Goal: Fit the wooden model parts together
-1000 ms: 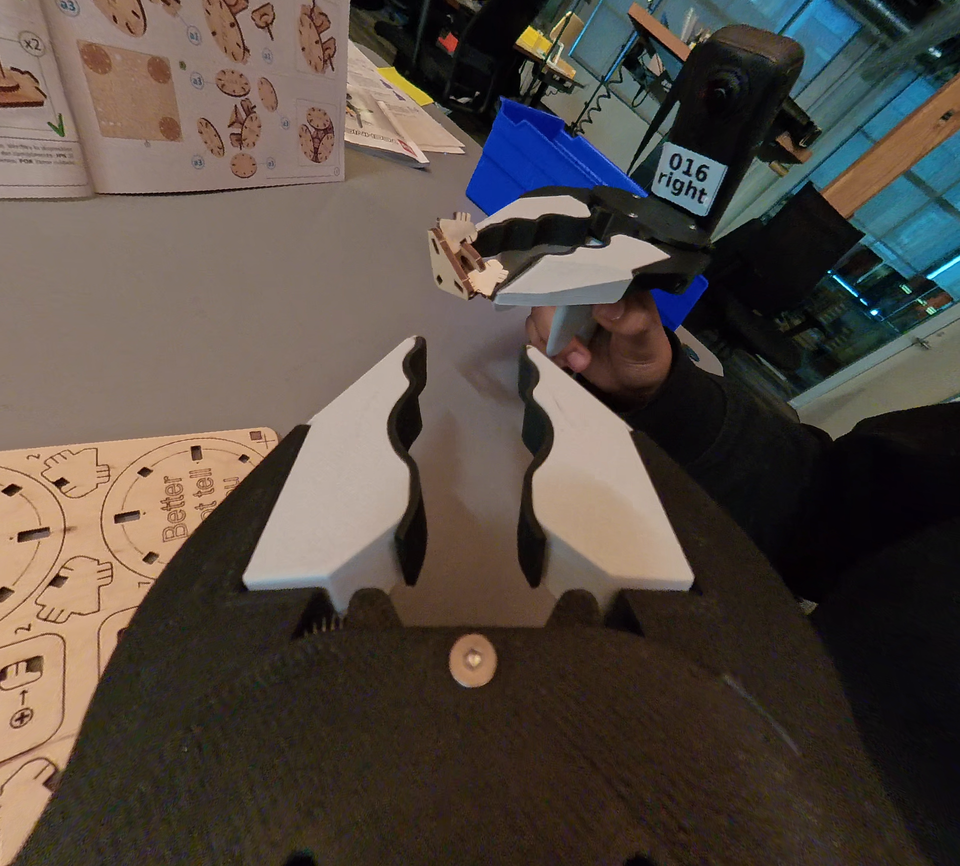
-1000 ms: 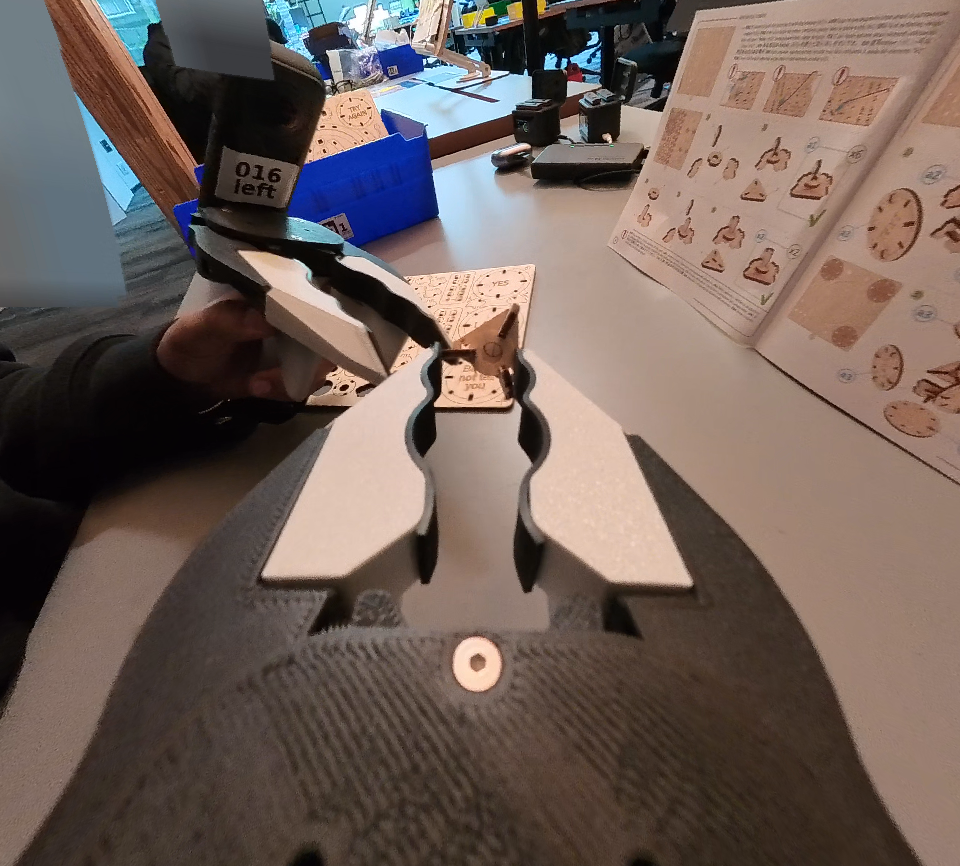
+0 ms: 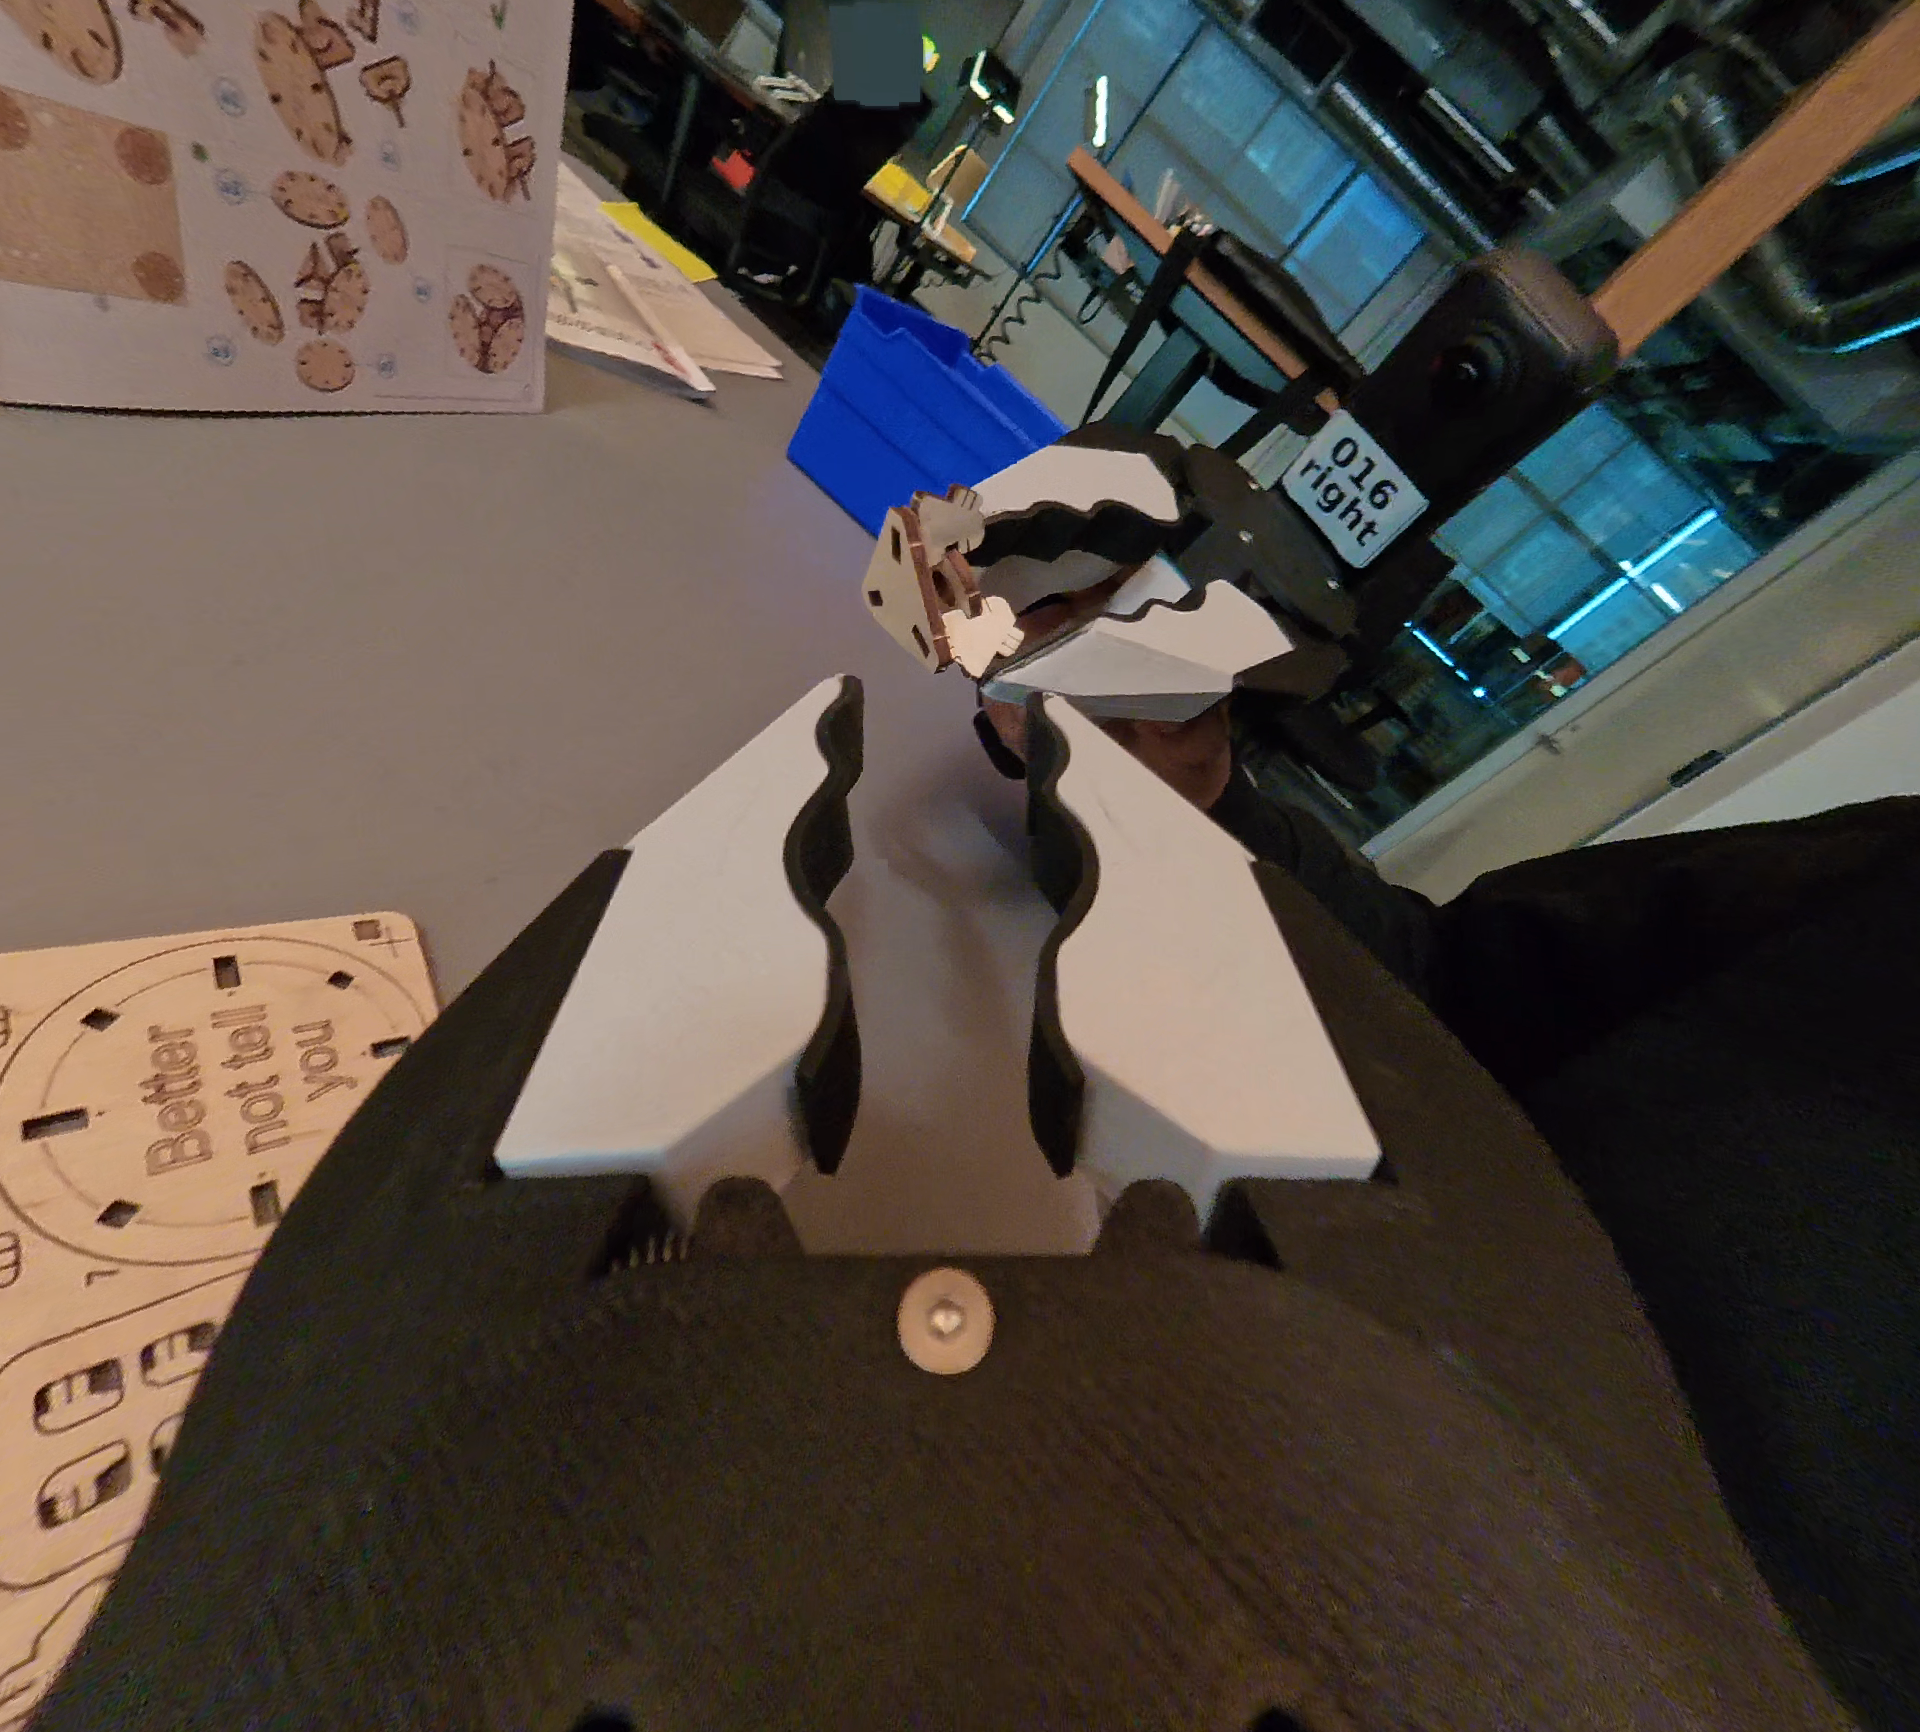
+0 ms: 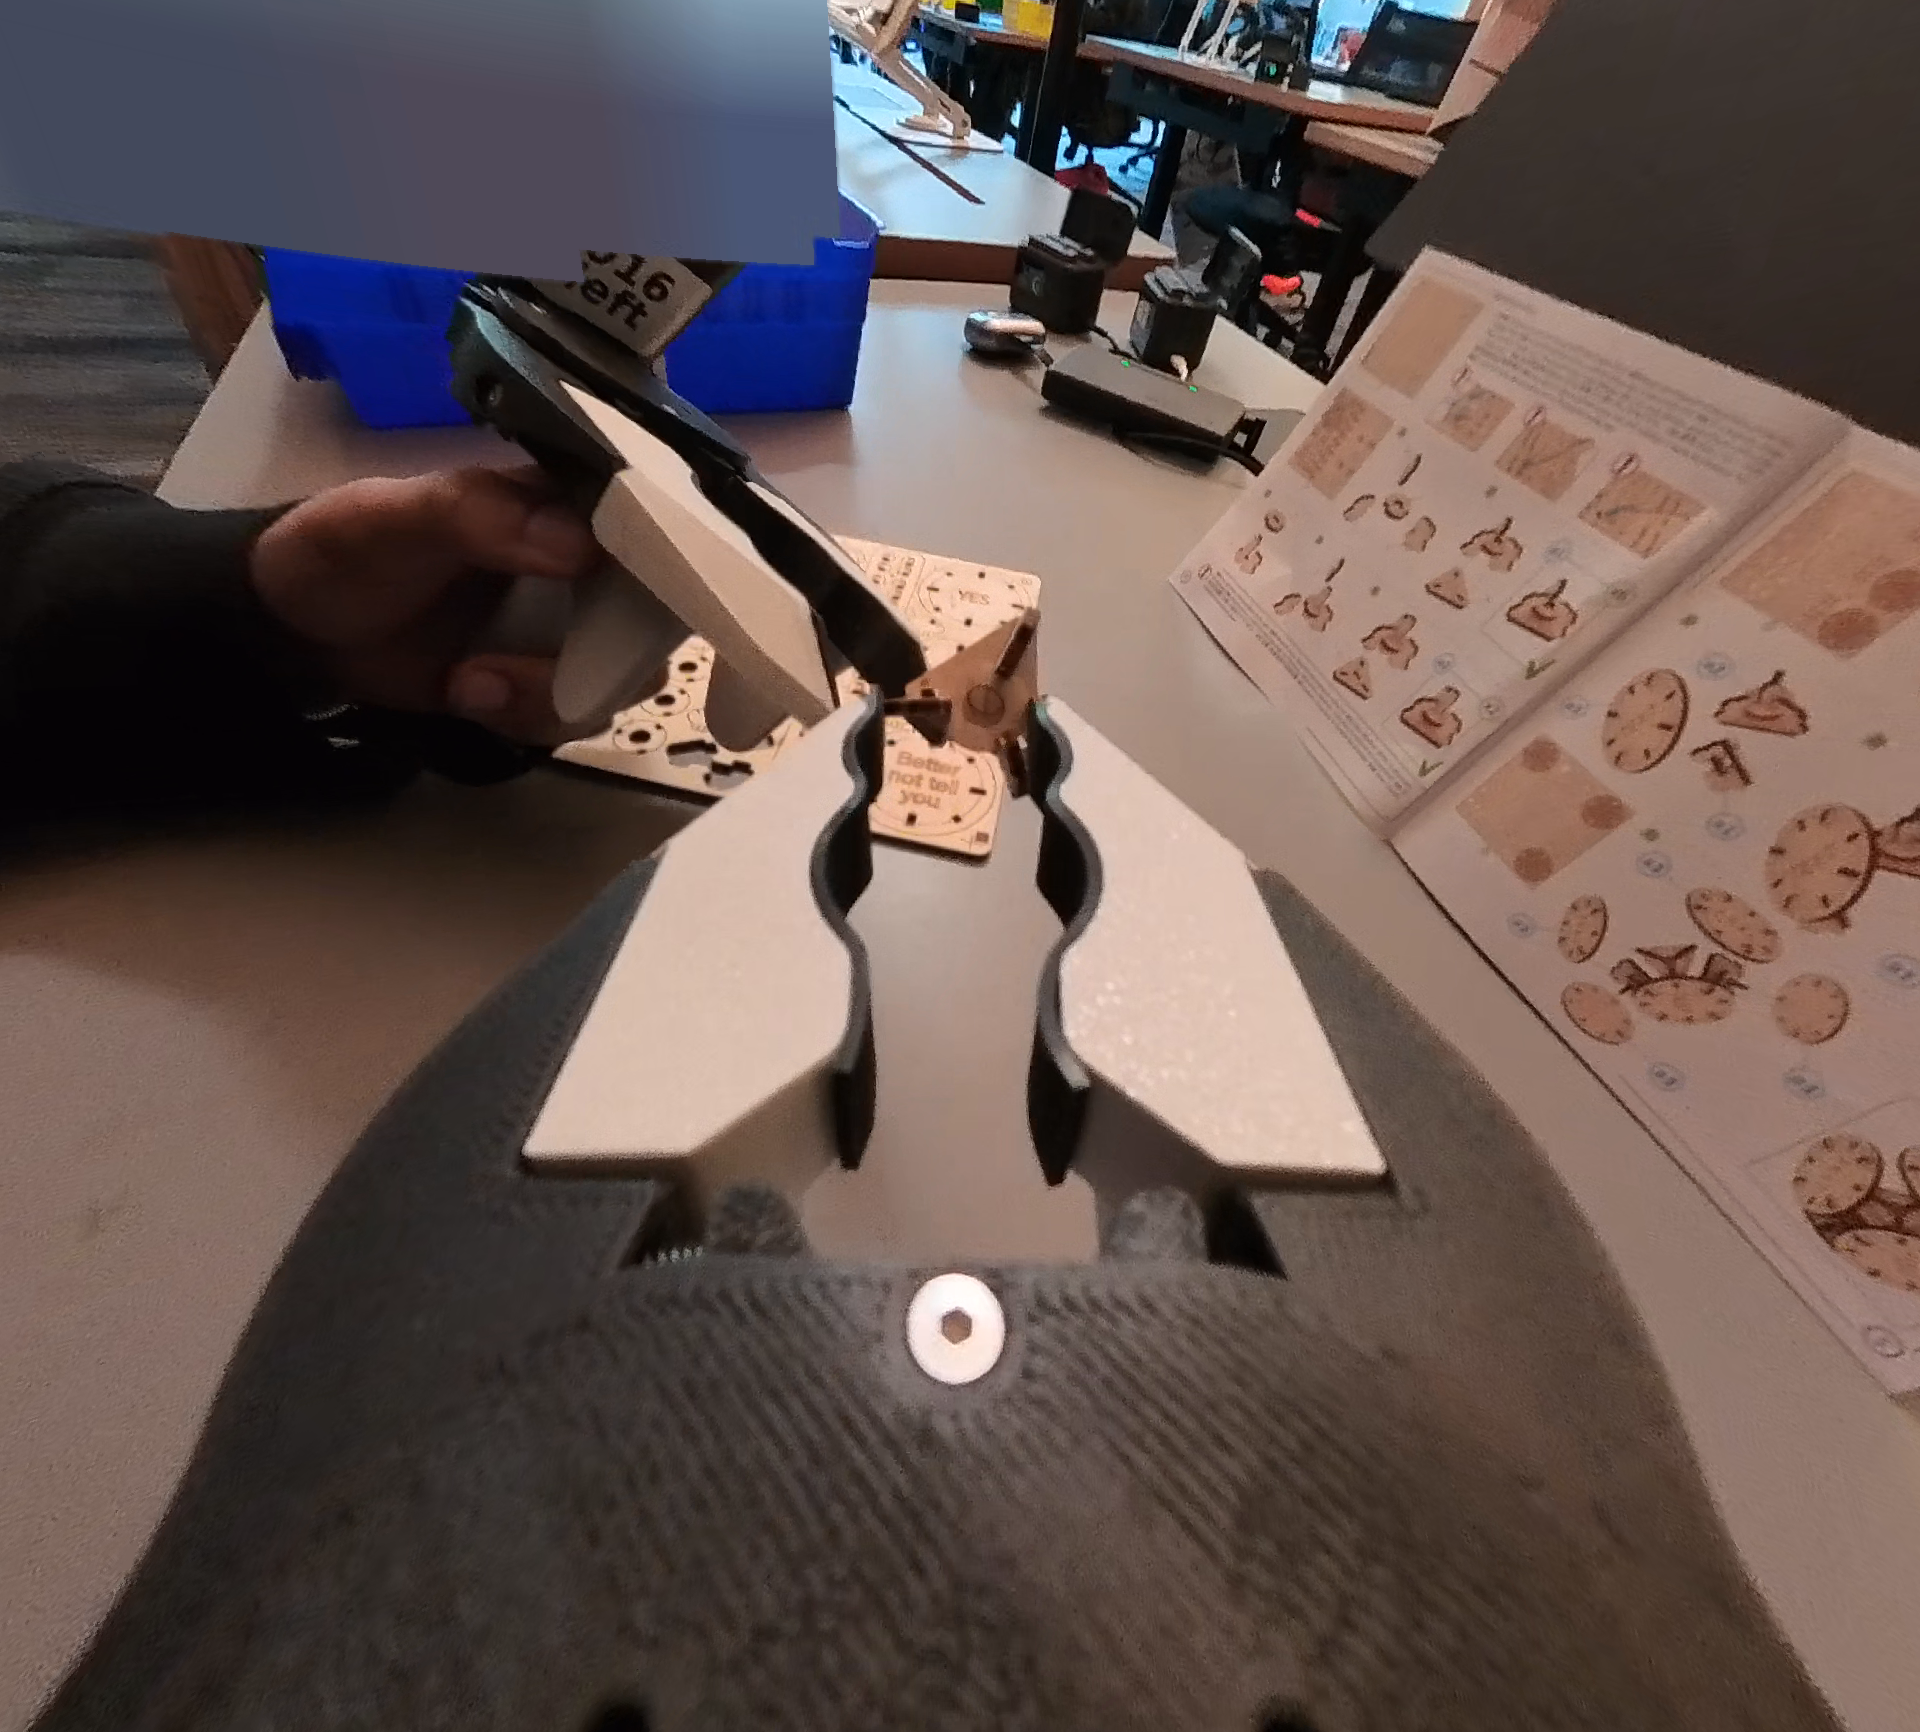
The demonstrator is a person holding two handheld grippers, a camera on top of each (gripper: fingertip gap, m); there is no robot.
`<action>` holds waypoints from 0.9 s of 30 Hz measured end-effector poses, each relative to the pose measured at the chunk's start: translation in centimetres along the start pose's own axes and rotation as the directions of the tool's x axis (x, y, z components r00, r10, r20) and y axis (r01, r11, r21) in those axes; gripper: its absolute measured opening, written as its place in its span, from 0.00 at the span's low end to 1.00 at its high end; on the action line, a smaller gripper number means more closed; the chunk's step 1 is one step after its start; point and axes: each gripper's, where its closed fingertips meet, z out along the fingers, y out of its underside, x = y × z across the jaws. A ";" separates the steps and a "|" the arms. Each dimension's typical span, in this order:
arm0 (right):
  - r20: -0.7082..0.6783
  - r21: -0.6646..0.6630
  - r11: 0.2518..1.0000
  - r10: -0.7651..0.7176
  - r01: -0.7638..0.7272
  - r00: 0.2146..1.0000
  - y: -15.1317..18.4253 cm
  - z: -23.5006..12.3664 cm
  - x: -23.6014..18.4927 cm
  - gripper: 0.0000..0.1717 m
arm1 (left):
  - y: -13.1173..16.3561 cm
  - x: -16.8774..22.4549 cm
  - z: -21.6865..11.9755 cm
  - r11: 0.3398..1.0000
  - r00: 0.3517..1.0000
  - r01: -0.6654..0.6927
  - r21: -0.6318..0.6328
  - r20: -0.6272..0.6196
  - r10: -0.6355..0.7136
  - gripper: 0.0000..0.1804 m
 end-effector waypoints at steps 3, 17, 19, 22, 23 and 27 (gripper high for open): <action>0.016 0.029 1.000 -0.002 0.002 1.000 -0.5 -0.3 -0.2 0.15 | -0.3 0.9 -0.1 1.000 0.999 -0.018 0.019 -0.043 0.019 0.14; 0.049 0.068 0.997 -0.025 0.022 0.998 -1.4 -0.8 -1.0 0.15 | -1.2 2.7 -0.5 0.997 0.986 0.010 0.072 -0.167 0.002 0.14; 0.051 0.072 0.997 -0.024 0.020 0.998 -1.5 -0.8 -1.1 0.15 | -1.2 2.8 -0.5 0.997 0.985 0.013 0.072 -0.170 -0.001 0.14; 0.051 0.073 0.997 -0.019 0.015 0.999 -1.5 -0.8 -1.1 0.15 | -1.2 2.7 -0.5 0.997 0.985 0.023 0.073 -0.170 -0.010 0.13; 0.050 0.073 0.997 -0.020 0.017 0.999 -1.5 -0.8 -1.1 0.15 | -1.2 2.6 -0.5 0.997 0.986 0.025 0.072 -0.168 -0.013 0.12; 0.047 0.078 0.997 -0.018 0.014 0.999 -1.6 -0.8 -1.1 0.15 | -1.2 2.5 -0.5 0.997 0.987 0.029 0.076 -0.158 -0.017 0.10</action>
